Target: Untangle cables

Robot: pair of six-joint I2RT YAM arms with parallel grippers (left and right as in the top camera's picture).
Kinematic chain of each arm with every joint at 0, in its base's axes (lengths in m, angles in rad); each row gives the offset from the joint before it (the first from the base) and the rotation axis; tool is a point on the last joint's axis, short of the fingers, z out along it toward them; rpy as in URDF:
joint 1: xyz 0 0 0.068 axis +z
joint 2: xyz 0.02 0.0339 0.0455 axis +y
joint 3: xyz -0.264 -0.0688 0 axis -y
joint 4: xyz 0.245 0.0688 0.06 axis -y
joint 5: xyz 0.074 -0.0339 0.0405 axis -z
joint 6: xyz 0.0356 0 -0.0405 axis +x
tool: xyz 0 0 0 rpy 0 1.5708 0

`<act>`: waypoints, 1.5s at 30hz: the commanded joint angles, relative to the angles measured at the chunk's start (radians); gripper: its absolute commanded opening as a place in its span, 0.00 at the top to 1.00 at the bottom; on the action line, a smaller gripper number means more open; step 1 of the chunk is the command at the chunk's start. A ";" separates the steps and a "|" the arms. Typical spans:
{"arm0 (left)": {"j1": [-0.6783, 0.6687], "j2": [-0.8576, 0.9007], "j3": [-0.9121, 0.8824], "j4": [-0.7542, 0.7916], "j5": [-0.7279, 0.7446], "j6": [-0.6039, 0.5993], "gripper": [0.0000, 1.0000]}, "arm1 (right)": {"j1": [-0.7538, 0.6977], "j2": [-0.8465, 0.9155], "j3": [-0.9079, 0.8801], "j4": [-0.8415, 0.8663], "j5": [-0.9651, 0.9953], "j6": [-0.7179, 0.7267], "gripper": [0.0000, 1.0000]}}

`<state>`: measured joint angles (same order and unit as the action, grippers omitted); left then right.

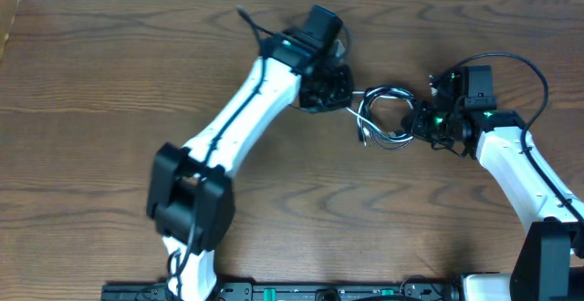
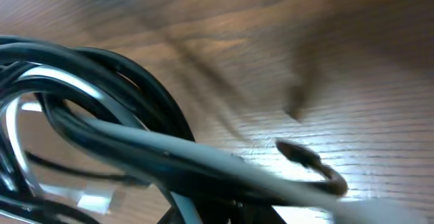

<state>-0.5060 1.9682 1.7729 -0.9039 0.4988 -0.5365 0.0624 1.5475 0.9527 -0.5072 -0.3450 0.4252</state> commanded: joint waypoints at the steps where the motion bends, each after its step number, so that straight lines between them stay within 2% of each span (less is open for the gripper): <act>1: 0.052 -0.085 -0.002 -0.020 -0.047 0.066 0.93 | -0.008 -0.016 0.001 -0.010 0.133 -0.004 0.99; 9: 0.117 -0.125 -0.002 -0.076 -0.047 0.161 0.92 | -0.008 -0.016 0.001 -0.009 0.112 -0.015 0.99; 12: 0.111 -0.125 -0.002 -0.096 -0.047 0.171 0.92 | -0.008 -0.016 0.001 0.003 0.001 -0.015 0.99; 16: 0.069 -0.124 -0.002 -0.112 -0.047 0.182 0.92 | -0.008 -0.016 0.001 0.069 -0.245 -0.002 0.99; 20: 0.025 -0.124 -0.002 -0.111 -0.048 0.229 0.78 | -0.008 -0.016 0.001 0.164 -0.446 0.052 0.99; 22: 0.022 -0.124 -0.002 -0.111 -0.048 0.253 0.75 | -0.008 -0.016 0.001 0.182 -0.470 0.050 0.99; 28: 0.078 -0.124 -0.002 -0.107 -0.023 0.257 0.71 | -0.008 -0.016 0.001 0.159 -0.428 -0.132 0.99; 34: 0.118 -0.124 -0.002 -0.094 0.180 0.449 0.64 | -0.008 -0.016 0.001 0.150 -0.487 -0.347 0.99; 38: 0.116 -0.124 -0.002 -0.090 0.217 0.504 0.62 | -0.008 -0.016 0.001 0.149 -0.504 -0.376 0.99; 45: 0.098 -0.105 -0.002 -0.090 0.220 0.517 0.61 | -0.008 -0.016 0.001 0.148 -0.504 -0.373 0.99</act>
<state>-0.4015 1.8477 1.7729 -0.9905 0.6895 -0.0566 0.0547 1.5471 0.9527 -0.3592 -0.8127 0.0834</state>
